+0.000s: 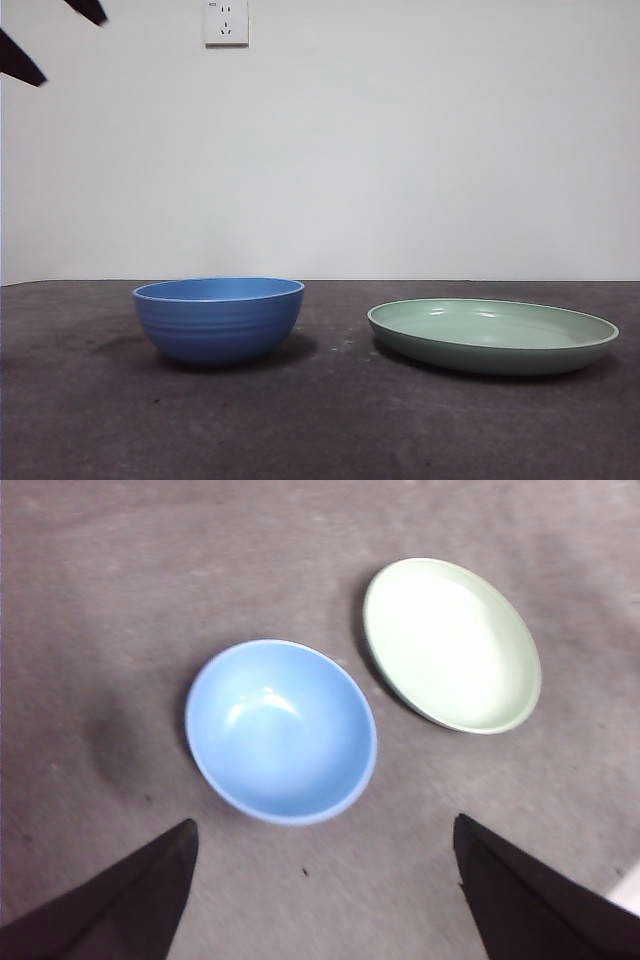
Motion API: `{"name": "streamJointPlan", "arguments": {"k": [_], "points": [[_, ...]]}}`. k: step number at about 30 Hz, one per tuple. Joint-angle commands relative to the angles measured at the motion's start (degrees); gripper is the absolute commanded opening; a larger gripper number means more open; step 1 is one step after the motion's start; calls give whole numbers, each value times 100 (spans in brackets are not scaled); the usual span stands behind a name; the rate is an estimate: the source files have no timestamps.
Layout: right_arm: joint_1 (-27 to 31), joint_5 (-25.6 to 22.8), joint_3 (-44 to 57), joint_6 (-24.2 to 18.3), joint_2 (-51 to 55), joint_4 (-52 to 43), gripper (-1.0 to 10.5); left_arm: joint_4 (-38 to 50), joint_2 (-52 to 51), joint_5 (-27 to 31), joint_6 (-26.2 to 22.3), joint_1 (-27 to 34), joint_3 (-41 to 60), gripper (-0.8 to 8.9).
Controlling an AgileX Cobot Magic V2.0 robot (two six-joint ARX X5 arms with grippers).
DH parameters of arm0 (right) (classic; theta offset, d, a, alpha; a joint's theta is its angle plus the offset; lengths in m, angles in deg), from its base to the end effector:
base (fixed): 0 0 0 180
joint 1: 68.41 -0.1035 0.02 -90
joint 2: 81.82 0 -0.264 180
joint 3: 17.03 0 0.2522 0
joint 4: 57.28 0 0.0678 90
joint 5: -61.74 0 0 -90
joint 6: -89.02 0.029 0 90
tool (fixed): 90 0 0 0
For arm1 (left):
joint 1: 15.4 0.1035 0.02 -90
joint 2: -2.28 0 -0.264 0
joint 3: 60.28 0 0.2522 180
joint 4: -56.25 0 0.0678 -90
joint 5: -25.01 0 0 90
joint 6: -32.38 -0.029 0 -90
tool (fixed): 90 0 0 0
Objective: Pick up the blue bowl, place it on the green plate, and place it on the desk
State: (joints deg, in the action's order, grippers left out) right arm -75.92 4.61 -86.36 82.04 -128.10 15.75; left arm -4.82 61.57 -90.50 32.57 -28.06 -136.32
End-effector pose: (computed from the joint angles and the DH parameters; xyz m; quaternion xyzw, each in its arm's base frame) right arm 0.1257 0.0324 0.3225 0.0408 0.3923 0.3373 0.8548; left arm 0.1865 -0.0547 0.3375 -0.0437 0.3753 -0.3022 0.8752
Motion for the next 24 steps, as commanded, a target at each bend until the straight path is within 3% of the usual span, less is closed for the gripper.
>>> {"name": "streamJointPlan", "arguments": {"k": [1, 9, 24], "points": [[-22, 9, -109, 59, -44, -55, 399, 57, 570, 282, 61, -140, -407, 405], [-22, 11, -109, 61, -44, -57, 399, 122, 2048, 1043, 44, -487, -1005, 405], [-22, 11, -109, 59, -44, -96, 398, 960, 4113, 1379, 50, -660, -1029, 401]]}}
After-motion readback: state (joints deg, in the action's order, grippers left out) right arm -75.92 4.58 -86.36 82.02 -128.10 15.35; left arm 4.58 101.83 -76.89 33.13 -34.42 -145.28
